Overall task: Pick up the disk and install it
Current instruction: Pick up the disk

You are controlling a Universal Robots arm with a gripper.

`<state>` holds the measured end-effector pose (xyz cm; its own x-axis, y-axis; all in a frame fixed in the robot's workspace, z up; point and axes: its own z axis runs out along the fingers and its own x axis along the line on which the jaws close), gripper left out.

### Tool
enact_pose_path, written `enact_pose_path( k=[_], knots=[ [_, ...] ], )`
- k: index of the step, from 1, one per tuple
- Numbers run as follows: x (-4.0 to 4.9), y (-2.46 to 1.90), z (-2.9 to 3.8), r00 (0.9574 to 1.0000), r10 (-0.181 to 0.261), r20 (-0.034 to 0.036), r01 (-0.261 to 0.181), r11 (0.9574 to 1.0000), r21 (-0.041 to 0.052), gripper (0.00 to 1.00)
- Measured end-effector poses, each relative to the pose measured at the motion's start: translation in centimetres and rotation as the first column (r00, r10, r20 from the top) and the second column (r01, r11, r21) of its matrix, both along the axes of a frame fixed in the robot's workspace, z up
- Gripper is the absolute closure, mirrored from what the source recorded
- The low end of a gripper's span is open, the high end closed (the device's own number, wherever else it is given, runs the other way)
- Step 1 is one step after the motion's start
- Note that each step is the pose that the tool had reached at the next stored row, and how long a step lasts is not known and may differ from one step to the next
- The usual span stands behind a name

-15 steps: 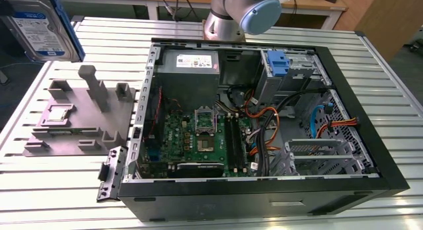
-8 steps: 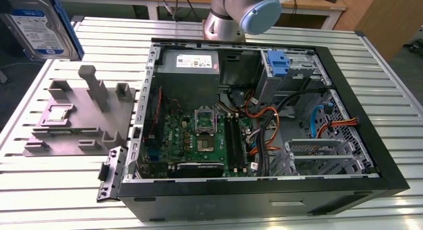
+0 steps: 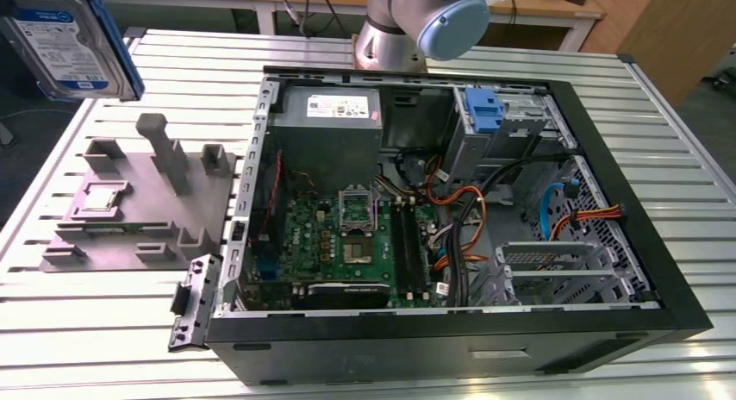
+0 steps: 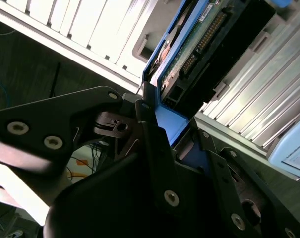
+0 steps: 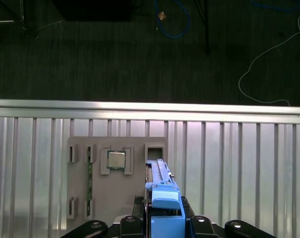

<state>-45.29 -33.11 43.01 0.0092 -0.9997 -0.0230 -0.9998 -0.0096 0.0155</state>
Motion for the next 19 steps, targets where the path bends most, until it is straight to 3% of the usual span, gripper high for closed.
enact_pose_path(
  k=[9,19],
  knots=[
    [0.00,0.00,0.77,1.0000,0.000,0.0001,0.000,1.0000,0.0001,0.64],
    [0.00,0.00,0.80,1.0000,0.000,0.0000,0.000,1.0000,0.0000,0.64]
  ],
)
